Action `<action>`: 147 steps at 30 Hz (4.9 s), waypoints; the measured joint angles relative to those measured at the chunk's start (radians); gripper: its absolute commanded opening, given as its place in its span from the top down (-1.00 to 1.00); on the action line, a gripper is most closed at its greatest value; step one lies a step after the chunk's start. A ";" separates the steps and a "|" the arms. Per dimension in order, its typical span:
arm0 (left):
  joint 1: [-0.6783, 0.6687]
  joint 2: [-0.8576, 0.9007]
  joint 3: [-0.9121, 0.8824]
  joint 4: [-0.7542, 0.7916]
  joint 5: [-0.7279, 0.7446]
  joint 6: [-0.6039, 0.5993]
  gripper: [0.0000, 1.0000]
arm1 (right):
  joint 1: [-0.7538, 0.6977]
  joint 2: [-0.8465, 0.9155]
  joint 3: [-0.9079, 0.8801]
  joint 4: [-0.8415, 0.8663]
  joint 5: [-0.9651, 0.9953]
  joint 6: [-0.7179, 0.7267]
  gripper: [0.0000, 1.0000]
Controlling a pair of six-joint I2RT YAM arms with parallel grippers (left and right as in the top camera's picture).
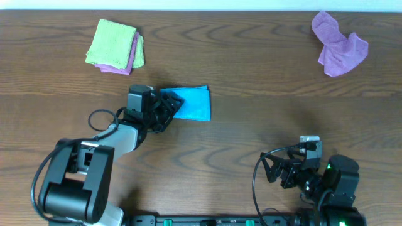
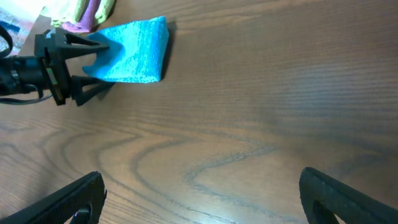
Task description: Fold the cloth
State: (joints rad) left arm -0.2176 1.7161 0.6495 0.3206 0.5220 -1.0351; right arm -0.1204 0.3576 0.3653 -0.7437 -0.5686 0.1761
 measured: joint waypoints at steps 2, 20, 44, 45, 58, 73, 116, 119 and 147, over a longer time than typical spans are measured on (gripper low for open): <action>-0.002 0.014 0.000 0.013 -0.001 0.029 0.23 | 0.000 0.000 0.000 0.000 0.000 0.000 -0.98; 0.000 0.031 0.230 -0.135 0.067 0.130 0.89 | 0.000 0.000 0.000 0.000 0.000 0.000 -0.98; 0.266 0.275 1.181 -0.639 -0.018 0.198 0.89 | 0.000 0.000 0.000 0.000 0.000 0.000 -0.98; 0.277 0.290 1.197 -0.639 -0.031 0.198 0.89 | 0.000 0.000 0.000 0.000 0.000 0.000 -0.99; 0.338 0.314 1.276 -0.637 -0.216 0.228 0.89 | 0.000 0.000 0.000 0.000 0.000 0.000 -0.99; 0.336 0.414 1.276 -0.555 -0.332 0.248 0.89 | 0.000 0.000 0.000 0.000 0.000 0.000 -0.98; 0.290 0.459 1.234 -0.607 -0.391 0.196 0.89 | 0.000 0.000 0.000 0.000 0.000 0.000 -0.98; 0.289 0.459 1.234 -0.575 -0.391 0.146 0.89 | 0.000 0.000 0.000 0.000 0.000 0.000 -0.98; 0.286 0.497 1.234 -0.733 -0.394 0.181 0.89 | 0.000 0.000 0.000 0.000 0.000 0.000 -0.99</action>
State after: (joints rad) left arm 0.0681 2.2127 1.8832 -0.4126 0.1284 -0.8543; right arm -0.1204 0.3580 0.3653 -0.7437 -0.5686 0.1764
